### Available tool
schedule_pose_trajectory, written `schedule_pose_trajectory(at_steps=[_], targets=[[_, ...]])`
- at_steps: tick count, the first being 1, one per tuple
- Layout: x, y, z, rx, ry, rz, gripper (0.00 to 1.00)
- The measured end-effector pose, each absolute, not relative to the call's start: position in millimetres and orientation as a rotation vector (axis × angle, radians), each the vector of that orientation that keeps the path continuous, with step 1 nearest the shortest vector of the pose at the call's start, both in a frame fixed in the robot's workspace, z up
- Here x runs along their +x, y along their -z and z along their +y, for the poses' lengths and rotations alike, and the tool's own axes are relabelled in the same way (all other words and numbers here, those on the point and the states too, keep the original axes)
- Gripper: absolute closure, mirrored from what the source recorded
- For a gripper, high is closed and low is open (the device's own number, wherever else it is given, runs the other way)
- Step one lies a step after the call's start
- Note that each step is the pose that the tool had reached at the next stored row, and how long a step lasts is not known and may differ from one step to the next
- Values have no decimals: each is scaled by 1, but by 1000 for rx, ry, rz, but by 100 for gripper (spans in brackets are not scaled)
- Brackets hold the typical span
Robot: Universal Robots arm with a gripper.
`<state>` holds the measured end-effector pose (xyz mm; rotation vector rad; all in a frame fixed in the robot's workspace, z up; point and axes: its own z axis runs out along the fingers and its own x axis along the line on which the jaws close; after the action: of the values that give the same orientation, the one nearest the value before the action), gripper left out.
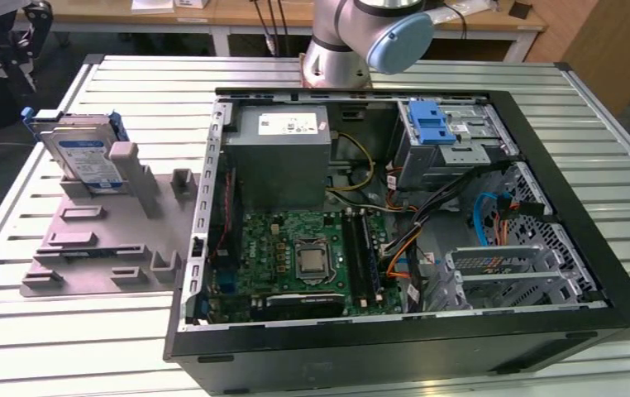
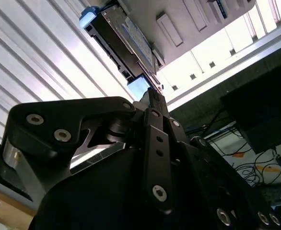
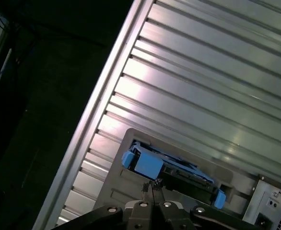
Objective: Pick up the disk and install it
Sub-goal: 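Pick up the disk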
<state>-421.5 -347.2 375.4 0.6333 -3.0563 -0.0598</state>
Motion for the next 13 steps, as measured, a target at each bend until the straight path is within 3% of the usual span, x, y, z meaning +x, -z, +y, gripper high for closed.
schedule_pose_trajectory(at_steps=[13], targets=[[-422, -375, -347, 888, 57, -2989, 89]])
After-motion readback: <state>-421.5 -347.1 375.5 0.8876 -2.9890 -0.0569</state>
